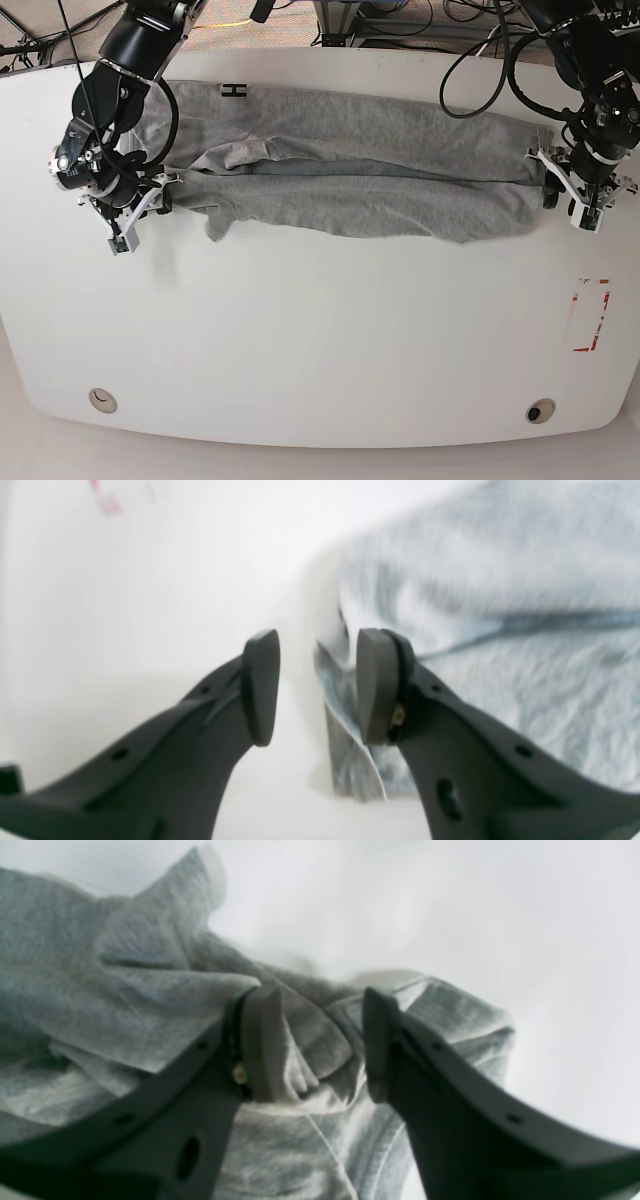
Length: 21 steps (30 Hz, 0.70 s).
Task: Fold the T-shirt properly
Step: 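Release the fold and move both grippers to the folded edge, then grasp the folded edge of the shirt with both grippers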
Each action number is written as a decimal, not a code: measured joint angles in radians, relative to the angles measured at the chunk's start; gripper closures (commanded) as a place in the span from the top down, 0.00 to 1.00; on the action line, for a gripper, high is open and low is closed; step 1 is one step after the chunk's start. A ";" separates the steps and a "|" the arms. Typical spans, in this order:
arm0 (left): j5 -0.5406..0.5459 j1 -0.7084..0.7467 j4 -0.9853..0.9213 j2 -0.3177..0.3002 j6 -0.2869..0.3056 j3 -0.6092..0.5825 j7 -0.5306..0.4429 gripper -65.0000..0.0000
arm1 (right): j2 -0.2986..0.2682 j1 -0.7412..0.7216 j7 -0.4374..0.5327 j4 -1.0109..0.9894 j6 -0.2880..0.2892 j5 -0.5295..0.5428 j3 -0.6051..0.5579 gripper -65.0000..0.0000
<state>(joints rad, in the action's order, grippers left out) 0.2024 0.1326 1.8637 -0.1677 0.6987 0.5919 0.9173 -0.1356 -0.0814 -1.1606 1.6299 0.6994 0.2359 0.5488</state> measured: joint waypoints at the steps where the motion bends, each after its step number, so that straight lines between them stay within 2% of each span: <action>1: 0.001 -0.008 0.001 0.001 0.000 0.009 -0.003 0.37 | 0.000 0.000 -0.001 0.000 0.000 -0.001 0.000 0.39; 5: -0.014 -0.074 -0.011 0.015 0.002 0.074 0.006 0.39 | 0.000 0.000 -0.003 0.001 0.000 -0.004 0.001 0.57; 8: -0.019 -0.138 -0.078 0.024 -0.002 0.100 0.003 0.51 | 0.002 0.000 -0.004 0.002 0.000 -0.001 0.000 0.66; 9: -0.016 -0.159 -0.114 0.025 -0.002 0.095 0.010 0.56 | 0.001 0.000 -0.005 0.002 0.000 -0.001 0.002 0.66; 11: -0.006 -0.192 -0.180 0.032 -0.001 0.089 0.010 0.59 | 0.000 0.000 -0.016 0.003 0.000 -0.002 0.002 0.66; 15: -0.013 -0.254 -0.340 0.027 -0.002 0.086 0.015 0.59 | 0.008 0.000 -0.019 0.004 0.000 0.006 0.002 0.66; 18: -0.019 -0.304 -0.473 0.008 -0.005 0.039 0.020 0.59 | 0.018 0.000 -0.018 0.004 0.000 0.028 0.002 0.66; 21: -0.001 -0.330 -0.537 0.014 -0.002 0.028 0.017 0.59 | 0.023 0.000 -0.018 0.004 0.000 0.031 0.002 0.66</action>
<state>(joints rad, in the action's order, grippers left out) 0.2012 -0.1978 1.3270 -0.1532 0.6971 0.6201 0.9340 -0.1131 -0.0818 -1.1786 1.6337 0.6991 0.2668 0.5503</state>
